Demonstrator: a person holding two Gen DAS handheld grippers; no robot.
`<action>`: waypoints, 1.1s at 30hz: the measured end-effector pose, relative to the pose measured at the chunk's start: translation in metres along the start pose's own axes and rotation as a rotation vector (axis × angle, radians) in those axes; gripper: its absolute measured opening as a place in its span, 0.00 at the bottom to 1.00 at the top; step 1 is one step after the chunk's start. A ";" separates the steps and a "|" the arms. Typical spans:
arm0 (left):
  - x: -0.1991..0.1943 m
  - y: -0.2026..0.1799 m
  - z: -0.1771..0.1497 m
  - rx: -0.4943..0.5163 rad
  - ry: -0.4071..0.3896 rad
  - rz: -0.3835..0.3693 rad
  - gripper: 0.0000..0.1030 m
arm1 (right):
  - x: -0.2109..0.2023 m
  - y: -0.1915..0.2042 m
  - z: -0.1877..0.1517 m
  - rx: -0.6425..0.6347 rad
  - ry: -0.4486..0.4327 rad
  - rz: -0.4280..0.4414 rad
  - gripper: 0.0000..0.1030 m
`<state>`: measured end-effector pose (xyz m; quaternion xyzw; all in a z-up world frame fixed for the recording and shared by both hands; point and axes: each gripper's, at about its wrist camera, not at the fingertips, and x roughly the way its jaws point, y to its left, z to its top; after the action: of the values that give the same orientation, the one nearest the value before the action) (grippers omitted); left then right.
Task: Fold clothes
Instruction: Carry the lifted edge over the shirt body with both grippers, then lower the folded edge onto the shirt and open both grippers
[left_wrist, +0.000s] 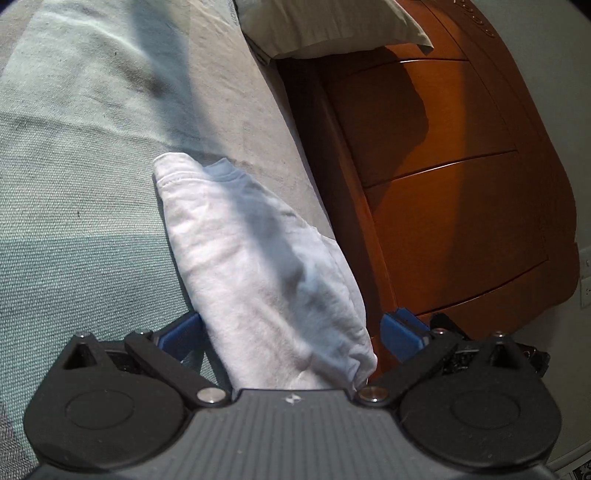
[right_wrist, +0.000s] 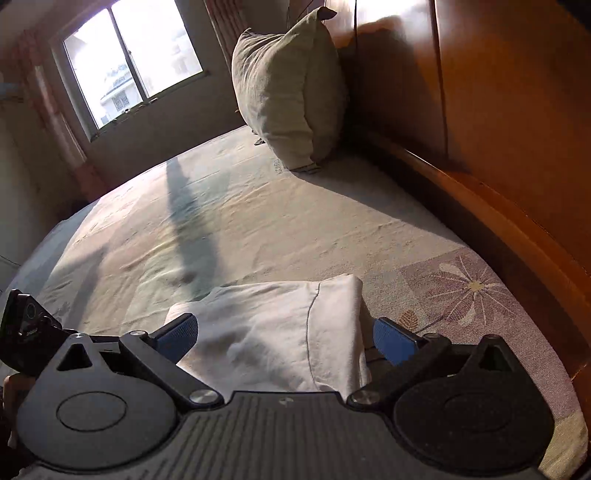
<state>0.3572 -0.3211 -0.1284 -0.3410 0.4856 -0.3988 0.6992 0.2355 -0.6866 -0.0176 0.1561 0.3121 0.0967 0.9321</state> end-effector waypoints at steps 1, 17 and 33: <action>0.002 -0.002 0.003 0.008 -0.006 0.009 0.99 | 0.000 0.006 -0.004 -0.012 -0.011 0.020 1.00; -0.020 -0.089 0.017 0.443 -0.101 0.016 0.99 | 0.025 0.025 -0.038 -0.115 -0.069 -0.190 1.00; -0.060 -0.084 -0.012 0.604 -0.160 0.252 0.98 | 0.071 0.013 -0.021 -0.046 -0.022 -0.169 0.79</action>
<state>0.3137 -0.3063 -0.0349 -0.0862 0.3273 -0.4071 0.8484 0.2777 -0.6501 -0.0687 0.1087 0.3118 0.0233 0.9436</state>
